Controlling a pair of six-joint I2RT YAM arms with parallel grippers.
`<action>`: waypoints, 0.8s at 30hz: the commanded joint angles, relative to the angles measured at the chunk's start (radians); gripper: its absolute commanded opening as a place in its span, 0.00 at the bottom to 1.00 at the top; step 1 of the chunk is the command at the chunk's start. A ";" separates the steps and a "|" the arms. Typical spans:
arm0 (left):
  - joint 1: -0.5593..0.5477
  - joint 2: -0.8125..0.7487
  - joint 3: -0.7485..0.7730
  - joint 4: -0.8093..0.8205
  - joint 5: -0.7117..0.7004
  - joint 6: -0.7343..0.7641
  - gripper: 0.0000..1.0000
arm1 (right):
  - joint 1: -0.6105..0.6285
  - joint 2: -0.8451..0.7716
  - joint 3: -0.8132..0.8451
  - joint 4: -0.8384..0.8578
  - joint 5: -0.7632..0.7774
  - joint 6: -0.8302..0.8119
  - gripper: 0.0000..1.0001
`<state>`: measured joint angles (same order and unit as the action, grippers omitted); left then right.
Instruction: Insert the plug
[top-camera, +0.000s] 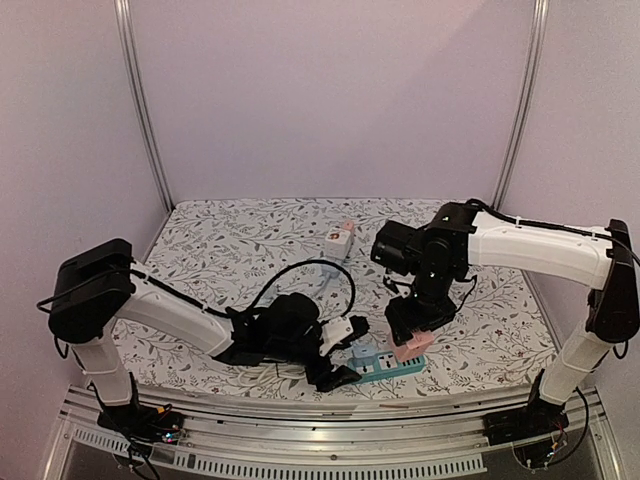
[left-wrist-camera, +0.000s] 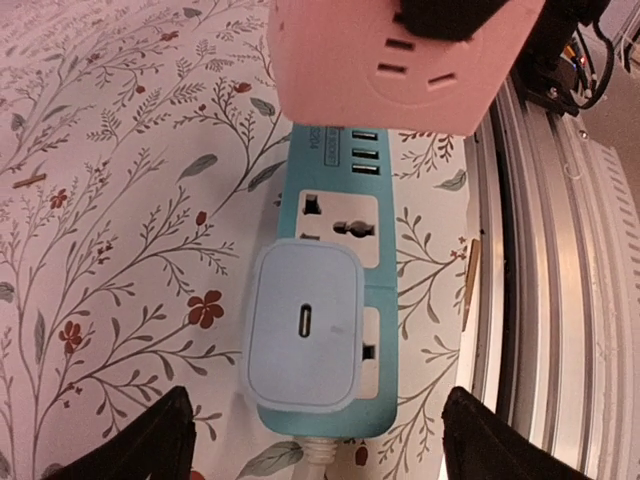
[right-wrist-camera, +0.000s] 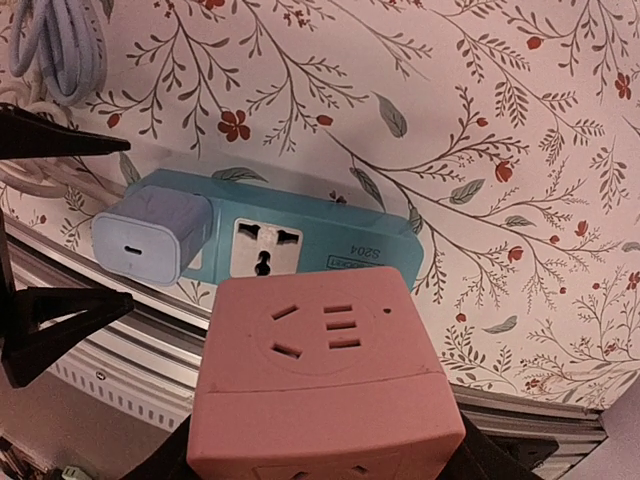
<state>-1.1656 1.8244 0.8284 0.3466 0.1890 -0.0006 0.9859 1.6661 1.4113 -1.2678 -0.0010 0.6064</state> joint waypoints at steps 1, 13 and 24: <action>-0.011 -0.108 -0.063 0.051 -0.044 -0.025 0.93 | -0.004 0.004 0.052 -0.019 -0.060 0.076 0.00; 0.015 -0.284 -0.220 0.145 -0.284 -0.030 0.99 | 0.044 0.107 0.135 -0.073 -0.050 0.183 0.00; 0.045 -0.433 -0.351 0.247 -0.388 -0.053 0.99 | 0.049 0.139 0.140 -0.073 -0.054 0.219 0.00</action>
<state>-1.1347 1.4322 0.5129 0.5312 -0.1455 -0.0391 1.0294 1.7821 1.5215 -1.3243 -0.0475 0.7933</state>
